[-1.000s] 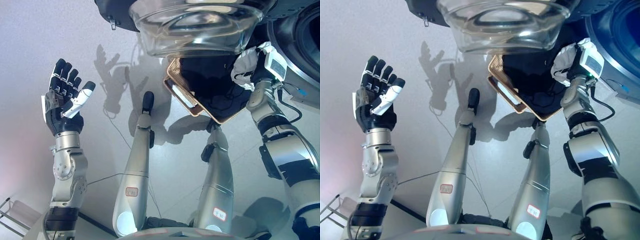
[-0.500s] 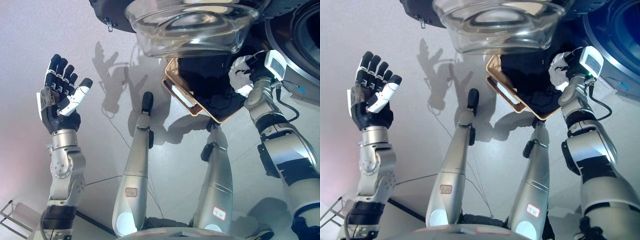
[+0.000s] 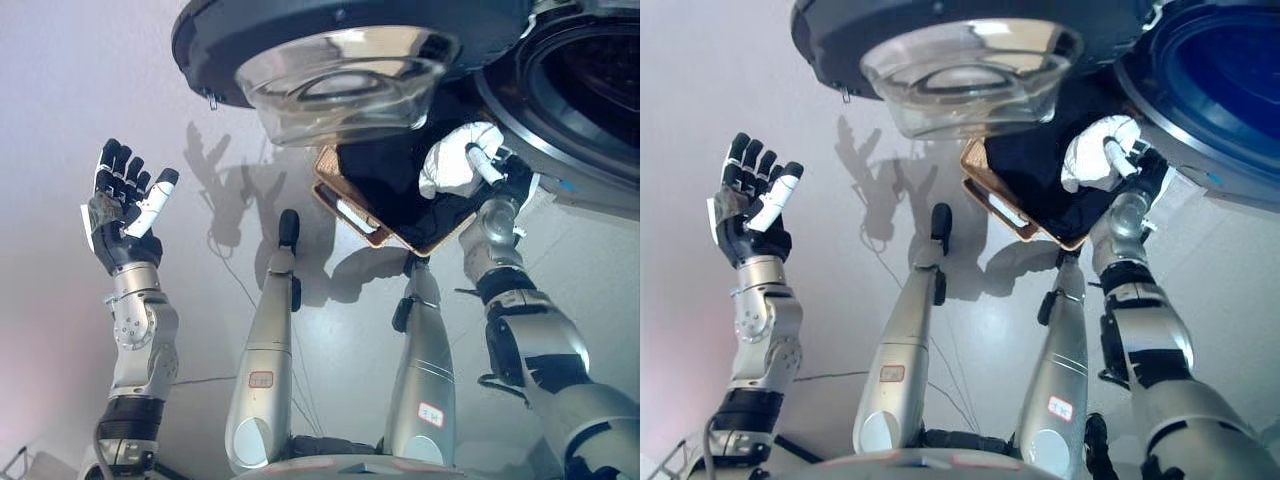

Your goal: Put the clothes in the basket into the washing machine.

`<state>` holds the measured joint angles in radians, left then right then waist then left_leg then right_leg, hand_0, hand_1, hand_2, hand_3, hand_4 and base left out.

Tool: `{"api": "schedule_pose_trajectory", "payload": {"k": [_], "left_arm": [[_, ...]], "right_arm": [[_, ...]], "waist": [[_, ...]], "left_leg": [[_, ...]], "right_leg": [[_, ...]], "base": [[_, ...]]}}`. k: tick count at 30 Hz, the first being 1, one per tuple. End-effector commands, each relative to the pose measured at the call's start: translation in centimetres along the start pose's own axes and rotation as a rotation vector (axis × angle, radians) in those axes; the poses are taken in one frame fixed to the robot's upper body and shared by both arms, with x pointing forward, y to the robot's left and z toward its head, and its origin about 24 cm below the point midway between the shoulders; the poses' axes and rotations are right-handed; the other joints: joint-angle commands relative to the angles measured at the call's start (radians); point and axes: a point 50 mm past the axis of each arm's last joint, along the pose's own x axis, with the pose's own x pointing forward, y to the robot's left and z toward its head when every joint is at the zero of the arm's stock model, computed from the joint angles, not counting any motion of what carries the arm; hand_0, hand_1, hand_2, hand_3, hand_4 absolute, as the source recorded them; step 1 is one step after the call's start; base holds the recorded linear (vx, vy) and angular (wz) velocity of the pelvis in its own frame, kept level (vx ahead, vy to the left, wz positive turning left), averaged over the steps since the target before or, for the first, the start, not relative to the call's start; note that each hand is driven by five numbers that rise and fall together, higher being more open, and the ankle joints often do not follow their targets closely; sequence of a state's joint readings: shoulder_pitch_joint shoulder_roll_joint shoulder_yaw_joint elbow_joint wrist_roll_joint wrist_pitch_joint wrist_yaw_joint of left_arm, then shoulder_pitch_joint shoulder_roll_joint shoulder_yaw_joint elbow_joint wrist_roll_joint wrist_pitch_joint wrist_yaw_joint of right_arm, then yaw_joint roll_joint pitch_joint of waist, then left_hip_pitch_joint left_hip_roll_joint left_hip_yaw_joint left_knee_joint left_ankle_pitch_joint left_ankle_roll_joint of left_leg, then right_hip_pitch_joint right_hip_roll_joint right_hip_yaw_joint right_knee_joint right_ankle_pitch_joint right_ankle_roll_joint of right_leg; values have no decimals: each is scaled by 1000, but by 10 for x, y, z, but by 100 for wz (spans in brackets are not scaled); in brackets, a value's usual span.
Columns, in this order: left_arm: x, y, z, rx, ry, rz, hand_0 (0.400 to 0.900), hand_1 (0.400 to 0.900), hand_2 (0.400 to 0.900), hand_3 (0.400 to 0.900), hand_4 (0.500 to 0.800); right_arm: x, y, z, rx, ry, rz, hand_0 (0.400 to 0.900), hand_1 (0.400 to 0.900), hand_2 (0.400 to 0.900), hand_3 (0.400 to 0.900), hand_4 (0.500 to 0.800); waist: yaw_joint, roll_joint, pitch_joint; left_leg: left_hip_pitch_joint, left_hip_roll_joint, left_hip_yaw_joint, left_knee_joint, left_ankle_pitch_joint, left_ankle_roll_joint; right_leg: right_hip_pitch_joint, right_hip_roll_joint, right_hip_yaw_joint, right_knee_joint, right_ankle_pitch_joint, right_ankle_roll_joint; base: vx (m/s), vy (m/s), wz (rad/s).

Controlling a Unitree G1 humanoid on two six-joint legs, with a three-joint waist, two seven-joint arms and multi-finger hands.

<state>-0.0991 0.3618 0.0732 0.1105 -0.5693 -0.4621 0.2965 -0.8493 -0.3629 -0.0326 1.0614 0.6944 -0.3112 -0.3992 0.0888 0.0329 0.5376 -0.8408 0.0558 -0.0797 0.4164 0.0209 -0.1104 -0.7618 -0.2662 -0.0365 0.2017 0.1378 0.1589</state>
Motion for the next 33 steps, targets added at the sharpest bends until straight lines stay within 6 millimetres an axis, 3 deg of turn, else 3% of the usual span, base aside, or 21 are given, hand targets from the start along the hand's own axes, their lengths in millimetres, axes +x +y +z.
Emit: {"api": "schedule_pose_trajectory", "payload": {"k": [1, 3, 9, 13, 16, 22, 27, 33], "left_arm": [[6, 8, 32, -57, -189, 63, 900, 900, 900, 900, 800], [3, 10, 24, -71, -161, 95, 900, 900, 900, 900, 800], [2, 11, 10, -63, -113, 132, 900, 900, 900, 900, 800], [0, 13, 5, -51, -90, 126, 900, 900, 900, 900, 800], [-3, 16, -1, -57, -58, 126, 900, 900, 900, 900, 800], [-7, 22, -9, -32, -8, 119, 900, 900, 900, 900, 800], [-11, 25, -3, -14, -32, 111, 900, 900, 900, 900, 800], [-11, 31, 3, -1, -59, 112, 900, 900, 900, 900, 800]], "right_arm": [[2, 1, 39, 322, -184, 20, 400, 400, 400, 400, 500], [-6, -1, 40, 576, -216, 19, 400, 400, 400, 400, 500], [-23, -13, 28, 854, -257, 37, 400, 400, 400, 400, 500], [-18, -15, 42, 922, -309, 25, 400, 400, 400, 400, 500], [-12, -13, 64, 1024, -375, 17, 400, 400, 400, 400, 500], [-5, -22, 87, 1017, -439, -36, 400, 400, 400, 400, 500], [-2, -47, 102, 920, -513, -130, 400, 400, 400, 400, 500], [-1, -73, 140, 908, -661, -171, 400, 400, 400, 400, 500]], "waist": [[-10, 51, -18], [-18, 59, -23], [-35, 83, -54], [-28, 107, -83], [-23, 126, -106], [-19, 152, -130], [-31, 164, -138], [-39, 171, -149]], "left_leg": [[16, -29, -9, -126, 35, 55], [43, -25, -6, -143, 38, 52], [127, -24, -13, -203, 54, 43], [167, -25, -13, -217, 52, 39], [189, -27, -9, -224, 49, 35], [224, -22, -1, -258, 66, 34], [240, -19, 0, -270, 62, 35], [242, -18, 4, -280, 66, 33]], "right_leg": [[57, 17, -21, 22, -68, -28], [83, 16, -19, 10, -72, -27], [154, 10, -22, -7, -84, -23], [187, 4, -22, -9, -93, -21], [200, -3, -18, -8, -99, -18], [212, -1, -4, -13, -97, -16], [212, 1, 5, -6, -108, -16], [206, 1, 12, -7, -108, -12]], "base": [[20, -46, 0], [37, -38, 0], [57, -43, 7], [48, -26, 4], [20, 4, -1], [11, -1, -5], [19, -3, -4], [21, -1, -1]]}}
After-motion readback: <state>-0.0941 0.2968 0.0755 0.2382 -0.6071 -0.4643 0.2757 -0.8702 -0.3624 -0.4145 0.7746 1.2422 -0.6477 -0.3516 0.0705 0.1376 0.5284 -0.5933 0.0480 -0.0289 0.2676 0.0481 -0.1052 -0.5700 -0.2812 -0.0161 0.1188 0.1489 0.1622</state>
